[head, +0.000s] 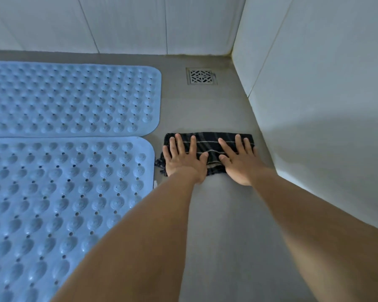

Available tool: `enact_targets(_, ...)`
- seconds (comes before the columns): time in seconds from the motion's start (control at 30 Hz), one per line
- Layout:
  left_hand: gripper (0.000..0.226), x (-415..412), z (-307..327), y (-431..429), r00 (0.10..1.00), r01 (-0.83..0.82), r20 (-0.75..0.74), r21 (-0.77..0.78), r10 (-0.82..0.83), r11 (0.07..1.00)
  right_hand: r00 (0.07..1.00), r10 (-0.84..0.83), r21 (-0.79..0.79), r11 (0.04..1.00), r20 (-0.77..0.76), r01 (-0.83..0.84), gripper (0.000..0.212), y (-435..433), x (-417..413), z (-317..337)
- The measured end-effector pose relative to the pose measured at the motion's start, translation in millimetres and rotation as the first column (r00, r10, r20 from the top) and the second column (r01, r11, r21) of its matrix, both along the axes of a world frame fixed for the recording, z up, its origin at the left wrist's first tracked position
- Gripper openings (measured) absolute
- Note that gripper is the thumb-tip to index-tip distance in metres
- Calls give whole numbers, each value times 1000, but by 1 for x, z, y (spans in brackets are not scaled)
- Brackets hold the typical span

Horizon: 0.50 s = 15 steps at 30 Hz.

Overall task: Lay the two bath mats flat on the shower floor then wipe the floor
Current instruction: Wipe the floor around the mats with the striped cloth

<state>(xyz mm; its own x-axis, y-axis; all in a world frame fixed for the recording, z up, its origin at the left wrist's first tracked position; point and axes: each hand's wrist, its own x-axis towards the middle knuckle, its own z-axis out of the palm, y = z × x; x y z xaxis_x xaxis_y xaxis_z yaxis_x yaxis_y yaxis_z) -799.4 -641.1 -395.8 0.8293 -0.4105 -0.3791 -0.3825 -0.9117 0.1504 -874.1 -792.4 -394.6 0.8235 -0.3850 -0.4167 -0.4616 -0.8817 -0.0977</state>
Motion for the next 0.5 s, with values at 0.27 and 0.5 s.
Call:
enact_targets(0.27,67,-40,-4,25,998,59,10,-13,-59,998,999,-46,-15,999,-19,46,55,23,-39,-1)
enact_targets(0.5,67,-93,-1,52,998,62,-2,-12,-62,998,997,-67,6,998,-30,67,55,53,-89,2)
